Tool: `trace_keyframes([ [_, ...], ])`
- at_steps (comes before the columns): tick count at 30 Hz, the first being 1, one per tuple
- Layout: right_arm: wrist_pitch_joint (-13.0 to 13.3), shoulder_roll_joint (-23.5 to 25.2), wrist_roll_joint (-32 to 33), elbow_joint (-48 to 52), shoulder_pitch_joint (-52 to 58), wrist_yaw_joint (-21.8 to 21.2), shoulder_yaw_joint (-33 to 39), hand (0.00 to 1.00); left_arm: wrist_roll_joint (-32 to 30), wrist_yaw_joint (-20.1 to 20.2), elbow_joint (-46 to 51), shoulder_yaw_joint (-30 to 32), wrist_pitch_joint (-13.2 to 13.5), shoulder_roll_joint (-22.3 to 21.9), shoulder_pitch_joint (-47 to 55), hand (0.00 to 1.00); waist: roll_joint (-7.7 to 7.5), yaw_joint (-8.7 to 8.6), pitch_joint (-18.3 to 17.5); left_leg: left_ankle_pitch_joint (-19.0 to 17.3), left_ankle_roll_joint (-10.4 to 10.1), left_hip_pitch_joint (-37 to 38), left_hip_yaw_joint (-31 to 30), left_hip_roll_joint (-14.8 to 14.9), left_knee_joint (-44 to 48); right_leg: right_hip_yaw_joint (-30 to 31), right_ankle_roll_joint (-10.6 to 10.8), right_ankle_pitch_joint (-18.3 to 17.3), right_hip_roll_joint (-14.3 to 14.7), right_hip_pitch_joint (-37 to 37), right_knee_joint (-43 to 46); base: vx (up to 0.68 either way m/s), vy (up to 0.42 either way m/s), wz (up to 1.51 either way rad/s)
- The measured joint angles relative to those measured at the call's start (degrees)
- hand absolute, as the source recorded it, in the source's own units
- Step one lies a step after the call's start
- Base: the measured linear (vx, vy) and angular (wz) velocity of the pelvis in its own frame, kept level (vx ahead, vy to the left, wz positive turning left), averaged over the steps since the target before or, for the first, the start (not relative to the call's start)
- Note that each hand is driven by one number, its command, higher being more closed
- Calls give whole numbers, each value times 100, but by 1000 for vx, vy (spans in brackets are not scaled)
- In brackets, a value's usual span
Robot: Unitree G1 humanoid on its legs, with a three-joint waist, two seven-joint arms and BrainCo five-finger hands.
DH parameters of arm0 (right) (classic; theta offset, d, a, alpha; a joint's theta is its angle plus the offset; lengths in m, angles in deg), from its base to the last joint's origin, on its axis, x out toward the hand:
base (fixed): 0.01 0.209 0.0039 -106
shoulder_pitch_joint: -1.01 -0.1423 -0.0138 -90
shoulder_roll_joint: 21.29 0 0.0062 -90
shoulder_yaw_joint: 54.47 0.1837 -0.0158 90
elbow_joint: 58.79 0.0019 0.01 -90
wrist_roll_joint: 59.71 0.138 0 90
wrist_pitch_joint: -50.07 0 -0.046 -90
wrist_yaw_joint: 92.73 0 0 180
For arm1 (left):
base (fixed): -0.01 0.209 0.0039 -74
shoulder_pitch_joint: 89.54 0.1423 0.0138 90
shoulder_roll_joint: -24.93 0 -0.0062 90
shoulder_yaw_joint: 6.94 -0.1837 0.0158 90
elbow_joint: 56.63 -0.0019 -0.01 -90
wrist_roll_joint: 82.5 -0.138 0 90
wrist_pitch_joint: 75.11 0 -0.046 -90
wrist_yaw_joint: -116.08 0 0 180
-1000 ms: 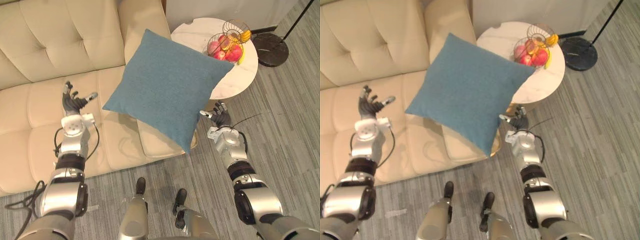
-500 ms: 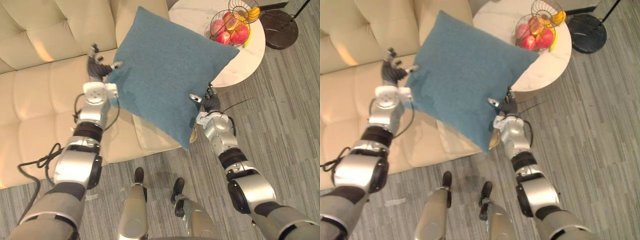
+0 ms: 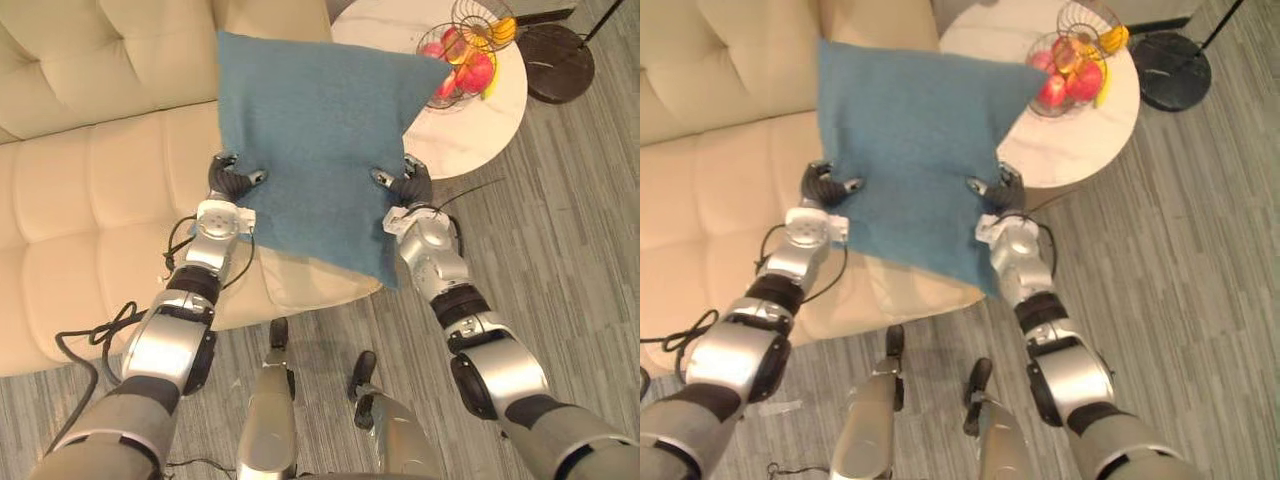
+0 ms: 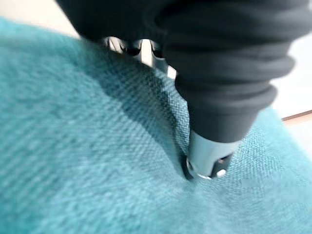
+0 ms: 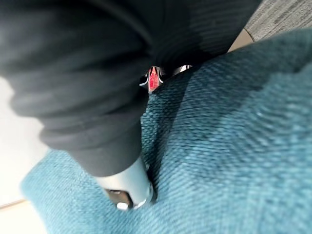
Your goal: Pick up cushions and gather them together orderly.
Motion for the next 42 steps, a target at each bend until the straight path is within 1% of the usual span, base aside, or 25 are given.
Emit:
trace_keyframes([
  [2,30,-1,5,47,130,0,74,100,206,7,306,-59,0,-73,205,100,0,-19,0,45,-57,172,-73,-41,-101,-3,-80,-53,-45,153,-2,10,-6,21],
  [5,166,26,-37,525,691,-2,359,100,386,14,1097,-145,18,-252,712,100,-1,-34,-1,69,-60,207,-228,-211,-186,-13,-160,-257,-156,217,47,-5,22,29],
  [8,240,250,-116,819,1411,-11,691,100,481,12,1752,-188,27,-507,1283,100,0,-83,-3,119,-130,261,-474,-335,-193,-101,-209,-402,-183,417,51,-27,10,40],
  [9,254,313,-132,940,1610,-11,733,100,483,10,1996,-189,28,-555,1467,100,0,-94,-5,178,-129,315,-545,-358,-249,-142,-256,-439,-186,491,50,-34,2,39],
  [10,255,341,-173,1040,1728,-9,772,100,486,10,2128,-189,30,-583,1562,100,-1,-104,-5,224,-138,369,-588,-376,-319,-156,-253,-469,-193,532,51,-37,-39,42],
  [11,255,458,-361,1402,2149,-8,871,100,489,6,2618,-189,39,-678,1966,100,13,-129,-20,334,-167,556,-662,-407,-553,-187,-270,-602,-208,663,81,-39,-42,33],
  [14,252,590,-598,2023,2856,-10,897,100,502,-1,3249,-188,63,-845,2655,100,57,-134,-63,351,-185,818,-732,-398,-775,-254,-273,-790,-205,786,297,-65,-47,28],
  [16,249,664,-908,2601,3490,-25,903,100,618,1,3792,-207,101,-1046,3365,100,59,-136,-174,409,-211,1058,-733,-429,-1002,-272,-251,-1028,-291,775,704,-80,-43,17],
  [17,249,663,-1019,2703,3596,-31,903,100,646,2,3867,-227,104,-1076,3482,100,58,-136,-210,421,-211,1089,-735,-442,-1030,-273,-256,-1067,-310,774,765,-72,-35,15],
  [18,246,664,-1221,2954,3842,-70,901,100,719,10,4076,-283,106,-1118,3758,100,63,-138,-300,456,-206,1186,-735,-468,-1116,-275,-234,-1148,-354,786,889,-46,-26,13],
  [19,246,674,-1361,3244,4134,-120,895,100,778,38,4363,-310,108,-1202,4125,100,82,-152,-496,500,-194,1256,-746,-492,-1221,-294,-226,-1195,-382,789,953,-51,-41,10],
  [20,248,679,-1430,3325,4214,-131,895,100,802,42,4461,-311,113,-1247,4235,100,84,-155,-555,522,-195,1288,-745,-492,-1266,-293,-224,-1197,-383,801,954,-26,-33,7],
  [22,249,704,-1613,3755,4555,-176,893,100,850,94,4901,-312,158,-1425,4677,100,146,-180,-733,543,-187,1473,-746,-520,-1326,-305,-209,-1211,-412,961,954,-6,-4,2],
  [23,250,707,-1669,3823,4602,-178,892,100,866,113,4958,-312,170,-1439,4727,100,154,-182,-764,543,-187,1495,-747,-527,-1329,-306,-206,-1214,-420,980,958,-27,-5,3],
  [25,262,767,-1782,4203,4841,-243,851,100,928,155,5400,-313,230,-1455,5081,100,179,-237,-998,546,-181,1534,-753,-564,-1329,-300,-184,-1234,-463,1005,988,0,0,0],
  [28,346,848,-2120,4451,5035,-285,810,100,924,165,5744,-314,291,-1478,5375,100,182,-267,-1094,545,-178,1704,-782,-591,-1329,-316,-163,-1257,-491,1189,959,-25,-4,3],
  [31,441,846,-2205,4487,5079,-282,706,100,911,165,5839,-311,372,-1492,5528,100,203,-289,-1160,546,-177,1695,-886,-609,-1259,-408,-168,-1276,-503,1257,1010,-43,-15,19],
  [34,464,842,-2356,4884,5241,-217,602,100,912,162,6161,-305,373,-1494,5661,100,212,-293,-1160,545,-178,1410,-1090,-713,-916,-727,-208,-1413,-614,1244,1303,-102,-33,60],
  [35,488,812,-2356,4973,5241,-153,590,100,912,162,6360,-309,375,-1523,5722,100,225,-300,-1168,462,-72,1212,-1138,-760,-680,-962,-232,-1513,-675,1239,1462,-129,-34,84],
  [36,490,793,-2356,5013,5241,-138,576,100,912,162,6436,-309,377,-1545,5749,100,231,-298,-1166,332,-24,1149,-1145,-767,-630,-1076,-248,-1549,-692,1239,1499,-160,-54,92],
  [37,500,755,-2359,5076,5240,-109,555,100,912,161,6533,-309,388,-1589,5779,100,258,-299,-1174,160,133,986,-949,-722,-492,-1274,-252,-1586,-720,1278,1548,-134,-62,116],
  [38,535,667,-2360,5131,5202,-65,558,100,911,160,6558,-312,407,-1687,5766,100,264,-300,-1193,-297,460,732,-358,-547,-134,-1620,-311,-1547,-825,1367,1420,-119,-11,116],
  [39,550,631,-2361,5134,5181,-54,560,100,911,160,6561,-313,422,-1701,5766,100,251,-301,-1199,-453,569,618,-203,-471,34,-1712,-345,-1527,-885,1362,1414,-76,85,117],
  [40,563,576,-2364,5130,5095,-46,565,100,915,160,6556,-321,464,-1706,5766,100,291,-293,-1223,-573,606,243,75,-300,733,-1992,-364,-1525,-985,1367,1455,-53,116,64],
  [42,562,595,-2371,5122,5056,-15,566,100,923,159,6528,-321,478,-1663,5765,100,280,-292,-1240,-598,675,-12,222,-163,1511,-2209,-355,-1467,-1138,1406,1436,-18,102,69],
])
